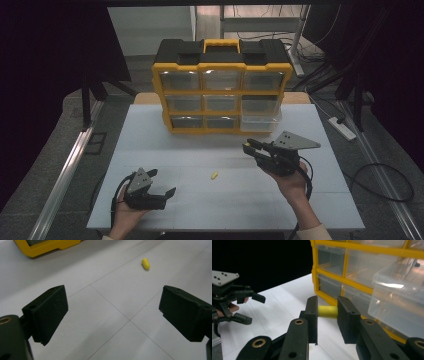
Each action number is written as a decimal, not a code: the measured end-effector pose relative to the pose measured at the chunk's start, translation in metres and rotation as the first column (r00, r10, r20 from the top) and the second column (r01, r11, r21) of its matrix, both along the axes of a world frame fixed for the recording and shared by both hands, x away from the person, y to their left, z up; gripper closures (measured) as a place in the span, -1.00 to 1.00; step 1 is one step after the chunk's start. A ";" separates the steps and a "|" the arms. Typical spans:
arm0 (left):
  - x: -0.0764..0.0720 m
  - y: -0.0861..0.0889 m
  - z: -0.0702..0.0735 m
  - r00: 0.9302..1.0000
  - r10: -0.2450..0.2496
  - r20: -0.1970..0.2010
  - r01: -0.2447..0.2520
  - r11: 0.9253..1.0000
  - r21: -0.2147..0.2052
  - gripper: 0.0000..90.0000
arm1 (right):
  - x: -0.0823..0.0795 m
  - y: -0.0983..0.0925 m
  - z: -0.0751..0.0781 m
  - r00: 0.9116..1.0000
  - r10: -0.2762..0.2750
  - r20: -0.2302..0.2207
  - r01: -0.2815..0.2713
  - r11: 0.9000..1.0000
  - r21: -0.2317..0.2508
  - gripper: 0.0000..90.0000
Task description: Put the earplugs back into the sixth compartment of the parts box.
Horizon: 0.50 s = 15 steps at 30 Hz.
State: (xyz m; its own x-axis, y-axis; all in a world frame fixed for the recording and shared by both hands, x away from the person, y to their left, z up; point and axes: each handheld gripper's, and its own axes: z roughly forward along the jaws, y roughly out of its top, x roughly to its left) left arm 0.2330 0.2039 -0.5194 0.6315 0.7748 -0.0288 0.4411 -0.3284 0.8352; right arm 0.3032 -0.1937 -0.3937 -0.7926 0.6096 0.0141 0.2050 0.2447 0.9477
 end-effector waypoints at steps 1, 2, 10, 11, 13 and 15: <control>0.000 0.000 0.000 1.000 0.001 0.000 -0.001 1.000 -0.001 -0.81 | 0.001 -0.001 0.001 1.000 -0.002 0.002 0.002 1.000 0.006 0.57; 0.000 0.001 0.000 1.000 0.003 -0.001 -0.003 1.000 -0.002 -0.81 | 0.003 -0.003 0.006 1.000 -0.006 0.006 0.006 1.000 0.014 0.57; 0.000 0.000 0.000 1.000 0.004 -0.003 -0.004 1.000 0.001 -0.81 | 0.013 -0.003 0.020 1.000 -0.006 0.027 0.006 1.000 0.008 0.57; 0.000 0.000 0.000 1.000 0.004 -0.002 -0.004 1.000 0.001 -0.81 | 0.015 -0.004 0.022 0.999 -0.008 0.032 0.008 1.000 0.006 0.57; 0.000 0.000 0.000 1.000 0.005 -0.002 -0.005 1.000 -0.001 -0.81 | 0.017 -0.004 0.026 0.999 -0.011 0.034 0.011 1.000 0.009 0.57; 0.000 0.000 0.000 1.000 0.005 -0.003 -0.005 1.000 0.000 -0.81 | 0.020 -0.003 0.030 0.999 -0.014 0.037 0.014 1.000 0.004 0.57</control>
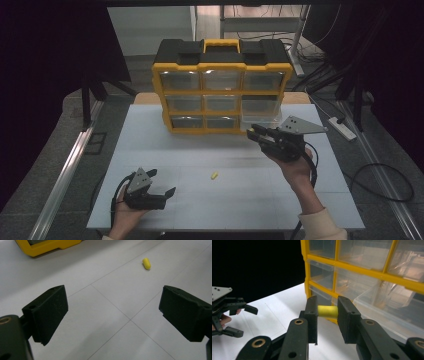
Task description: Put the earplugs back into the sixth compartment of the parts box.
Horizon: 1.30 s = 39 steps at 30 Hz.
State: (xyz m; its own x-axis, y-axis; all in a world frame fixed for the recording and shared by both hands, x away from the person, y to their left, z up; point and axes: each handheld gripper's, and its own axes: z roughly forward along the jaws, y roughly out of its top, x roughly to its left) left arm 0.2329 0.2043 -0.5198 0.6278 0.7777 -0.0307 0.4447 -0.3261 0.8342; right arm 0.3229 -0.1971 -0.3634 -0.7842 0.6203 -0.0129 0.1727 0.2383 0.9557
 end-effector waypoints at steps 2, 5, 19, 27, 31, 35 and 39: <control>0.000 0.000 0.000 1.000 -0.001 0.002 0.001 1.000 0.000 -0.81 | 0.003 0.000 0.004 1.000 -0.001 0.005 0.001 1.000 -0.003 0.57; 0.000 0.000 0.000 1.000 -0.003 0.001 0.003 1.000 -0.002 -0.81 | 0.011 0.000 0.009 1.000 -0.009 -0.001 0.009 1.000 0.000 0.57; 0.000 0.000 0.001 1.000 -0.003 0.000 0.003 1.000 -0.006 -0.81 | 0.036 -0.001 0.029 0.999 -0.054 0.003 0.054 0.998 -0.014 0.57; 0.000 0.000 0.001 1.000 -0.003 0.001 0.003 1.000 -0.004 -0.81 | 0.054 -0.006 0.030 0.995 -0.103 -0.018 0.102 0.994 -0.037 0.57; -0.001 0.000 0.000 1.000 -0.003 -0.001 0.003 1.000 -0.004 -0.81 | 0.070 -0.013 0.027 0.986 -0.164 -0.023 0.162 0.985 -0.065 0.57; 0.000 0.001 0.000 1.000 -0.003 0.000 0.003 1.000 -0.003 -0.80 | 0.081 -0.016 0.024 0.979 -0.205 -0.018 0.203 0.974 -0.097 0.55; -0.001 0.001 0.000 1.000 -0.007 -0.001 0.007 1.000 -0.001 -0.80 | 0.091 -0.020 0.018 0.971 -0.236 -0.045 0.230 0.968 -0.105 0.55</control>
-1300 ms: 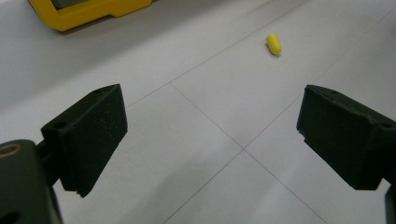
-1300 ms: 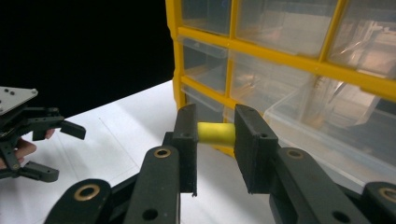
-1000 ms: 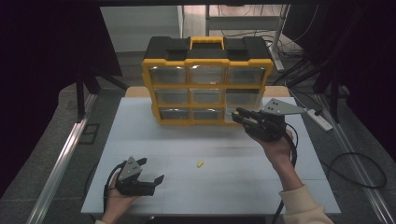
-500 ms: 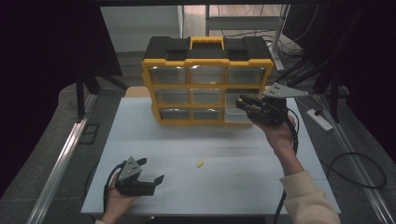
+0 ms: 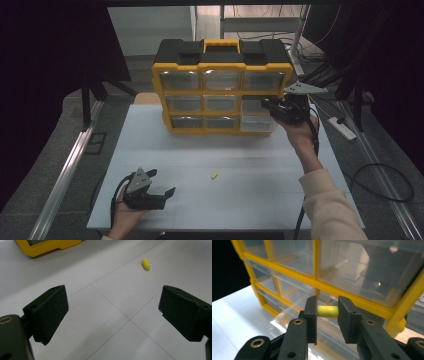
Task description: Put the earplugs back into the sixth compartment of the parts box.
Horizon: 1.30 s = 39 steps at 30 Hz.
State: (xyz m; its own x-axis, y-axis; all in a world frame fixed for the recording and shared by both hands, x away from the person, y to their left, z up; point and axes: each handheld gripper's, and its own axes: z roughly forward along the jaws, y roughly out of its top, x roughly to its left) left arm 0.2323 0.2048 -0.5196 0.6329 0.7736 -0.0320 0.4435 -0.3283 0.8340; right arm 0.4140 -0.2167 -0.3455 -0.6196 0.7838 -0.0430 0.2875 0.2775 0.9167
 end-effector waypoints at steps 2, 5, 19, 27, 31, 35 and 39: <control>0.000 0.000 0.000 1.000 0.000 0.000 0.000 1.000 0.000 -0.80 | 0.005 -0.001 -0.004 1.000 -0.014 -0.011 0.014 1.000 0.000 0.53; 0.000 0.000 0.000 1.000 -0.002 -0.001 0.002 1.000 -0.001 -0.80 | 0.008 -0.001 -0.007 1.000 -0.021 -0.022 0.021 1.000 0.000 0.26; 0.000 0.000 -0.001 1.000 -0.005 -0.003 0.005 1.000 0.001 -0.80 | -0.025 0.009 -0.001 0.999 0.039 0.028 -0.039 0.999 0.012 -0.38; 0.000 0.000 0.000 1.000 -0.003 0.002 0.003 1.000 0.004 -0.79 | -0.054 0.010 -0.007 0.989 0.148 0.022 -0.148 0.989 0.028 -0.38; 0.000 -0.001 0.000 1.000 -0.005 0.001 0.005 1.000 0.004 -0.79 | -0.070 0.016 -0.016 0.982 0.189 0.015 -0.189 0.982 0.009 -0.38; -0.001 0.000 0.000 1.000 -0.004 0.001 0.004 1.000 0.004 -0.79 | -0.081 0.022 -0.027 0.977 0.213 -0.009 -0.213 0.977 0.008 -0.38; -0.001 0.000 0.000 1.000 -0.004 0.003 0.004 1.000 0.007 -0.79 | -0.090 0.032 -0.042 0.969 0.244 -0.032 -0.245 0.969 -0.034 -0.38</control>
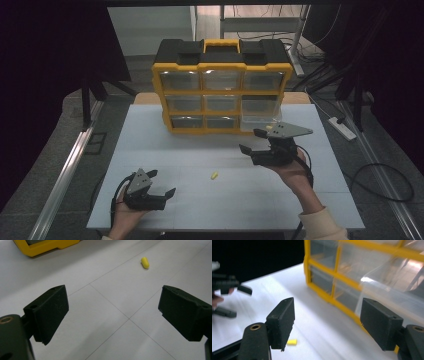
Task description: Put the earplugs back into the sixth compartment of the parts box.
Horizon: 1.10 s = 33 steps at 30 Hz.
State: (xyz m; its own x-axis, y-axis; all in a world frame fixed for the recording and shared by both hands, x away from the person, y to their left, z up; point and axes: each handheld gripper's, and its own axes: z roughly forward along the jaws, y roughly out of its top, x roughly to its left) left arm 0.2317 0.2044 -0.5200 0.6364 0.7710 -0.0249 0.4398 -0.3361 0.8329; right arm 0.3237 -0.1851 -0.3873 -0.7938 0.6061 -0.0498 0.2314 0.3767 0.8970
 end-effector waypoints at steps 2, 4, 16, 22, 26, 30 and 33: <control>0.000 0.000 0.000 1.000 0.000 0.000 0.000 1.000 0.000 -0.79 | -0.001 0.001 -0.003 1.000 0.002 -0.004 -0.002 1.000 -0.013 -0.39; 0.000 0.000 0.000 1.000 0.003 0.001 -0.003 1.000 -0.002 -0.79 | -0.002 0.005 -0.011 1.000 0.014 -0.022 -0.014 0.999 -0.030 -0.39; 0.000 0.000 0.000 1.000 0.001 0.003 -0.001 1.000 -0.002 -0.79 | 0.000 0.030 -0.045 0.993 0.056 -0.107 -0.066 0.994 -0.092 -0.40; -0.001 0.000 0.000 1.000 0.000 0.002 0.000 1.000 -0.002 -0.79 | 0.005 0.043 -0.064 0.987 0.044 -0.154 -0.063 0.991 -0.119 -0.40; 0.000 0.000 0.000 1.000 0.001 0.001 -0.001 1.000 0.001 -0.79 | 0.006 0.053 -0.076 0.982 0.045 -0.183 -0.073 0.986 -0.149 -0.42; 0.000 0.000 0.000 1.000 -0.001 0.002 0.001 1.000 0.001 -0.79 | 0.009 0.063 -0.087 0.977 0.042 -0.209 -0.081 0.980 -0.183 -0.44; 0.000 0.000 0.000 1.000 0.000 0.002 0.000 1.000 0.001 -0.79 | 0.010 0.070 -0.096 0.973 0.044 -0.229 -0.092 0.975 -0.205 -0.46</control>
